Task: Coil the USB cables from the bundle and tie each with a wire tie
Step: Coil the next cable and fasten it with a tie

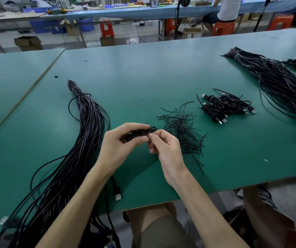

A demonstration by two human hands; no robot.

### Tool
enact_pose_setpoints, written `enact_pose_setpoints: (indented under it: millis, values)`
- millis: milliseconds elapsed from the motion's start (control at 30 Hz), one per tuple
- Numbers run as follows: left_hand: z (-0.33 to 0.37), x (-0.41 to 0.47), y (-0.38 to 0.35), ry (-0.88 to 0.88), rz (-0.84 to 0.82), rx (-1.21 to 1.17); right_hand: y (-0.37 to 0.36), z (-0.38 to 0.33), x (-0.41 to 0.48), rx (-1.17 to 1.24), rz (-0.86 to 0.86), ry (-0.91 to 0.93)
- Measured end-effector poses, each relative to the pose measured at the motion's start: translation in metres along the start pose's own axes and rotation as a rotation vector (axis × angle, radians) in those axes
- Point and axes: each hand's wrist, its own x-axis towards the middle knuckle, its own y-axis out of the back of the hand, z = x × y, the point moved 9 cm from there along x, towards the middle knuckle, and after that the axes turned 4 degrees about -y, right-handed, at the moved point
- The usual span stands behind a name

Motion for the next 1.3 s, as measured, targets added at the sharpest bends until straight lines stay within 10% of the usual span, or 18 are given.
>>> enact_pose_setpoints:
  millis: [167, 467, 900, 1300]
  values:
    - [-0.010, 0.001, -0.008, 0.116, -0.173, -0.287, 0.003, 0.002, 0.000, 0.106, 0.013, -0.053]
    - [-0.023, 0.001, -0.003, 0.078, -0.089, -0.042, -0.012, -0.006, -0.007, -0.258, -0.044, 0.099]
    - [-0.051, -0.016, -0.006, 0.478, -0.256, -0.003, -0.060, -0.038, -0.051, -1.069, 0.009, 0.804]
    - [-0.025, -0.009, -0.017, 0.271, -0.303, -0.314, 0.003, -0.014, -0.011, -0.206, 0.071, 0.181]
